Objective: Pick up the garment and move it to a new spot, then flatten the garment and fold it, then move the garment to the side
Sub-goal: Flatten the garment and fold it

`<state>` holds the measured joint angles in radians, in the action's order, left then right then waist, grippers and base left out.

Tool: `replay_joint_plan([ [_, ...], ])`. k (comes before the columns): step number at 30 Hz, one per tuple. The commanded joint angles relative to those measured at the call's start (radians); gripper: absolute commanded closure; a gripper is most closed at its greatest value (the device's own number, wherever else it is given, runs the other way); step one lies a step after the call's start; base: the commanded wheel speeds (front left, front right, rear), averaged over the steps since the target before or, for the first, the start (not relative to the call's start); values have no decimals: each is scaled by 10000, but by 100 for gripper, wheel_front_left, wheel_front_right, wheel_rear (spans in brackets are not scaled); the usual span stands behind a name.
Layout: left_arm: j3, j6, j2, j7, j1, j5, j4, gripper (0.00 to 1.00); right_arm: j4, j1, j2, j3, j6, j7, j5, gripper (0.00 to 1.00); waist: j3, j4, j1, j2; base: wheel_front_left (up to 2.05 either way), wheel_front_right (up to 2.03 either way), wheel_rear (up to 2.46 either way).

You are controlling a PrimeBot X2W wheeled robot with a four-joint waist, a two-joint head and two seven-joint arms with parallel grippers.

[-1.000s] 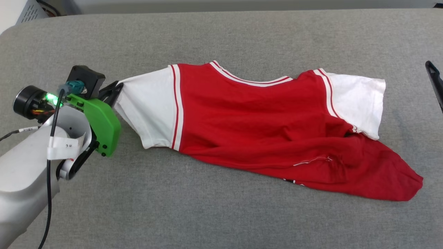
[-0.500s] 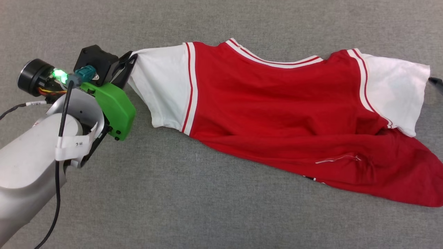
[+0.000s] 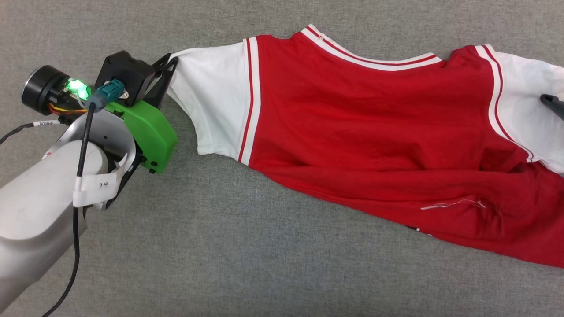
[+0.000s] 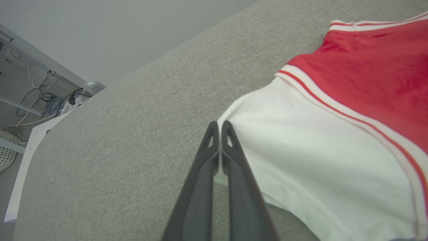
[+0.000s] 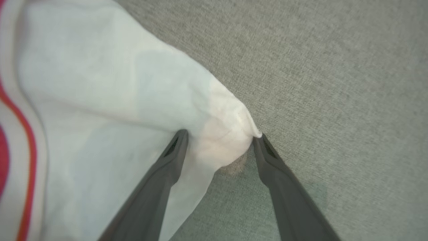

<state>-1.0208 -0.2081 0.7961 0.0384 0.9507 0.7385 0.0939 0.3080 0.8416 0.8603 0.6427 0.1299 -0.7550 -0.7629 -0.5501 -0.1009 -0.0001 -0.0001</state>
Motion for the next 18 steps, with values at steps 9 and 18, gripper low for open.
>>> replay_joint_plan([
  [9,-54,-43,-22,-181,14,48,295,100,921,-54,-575,779,8,2108,-168,100,459,266,1,1,0,0,0],
  [18,-2,-84,-51,-681,-174,72,459,100,875,295,-373,350,8,4836,359,100,1930,544,1,1,0,0,0],
])
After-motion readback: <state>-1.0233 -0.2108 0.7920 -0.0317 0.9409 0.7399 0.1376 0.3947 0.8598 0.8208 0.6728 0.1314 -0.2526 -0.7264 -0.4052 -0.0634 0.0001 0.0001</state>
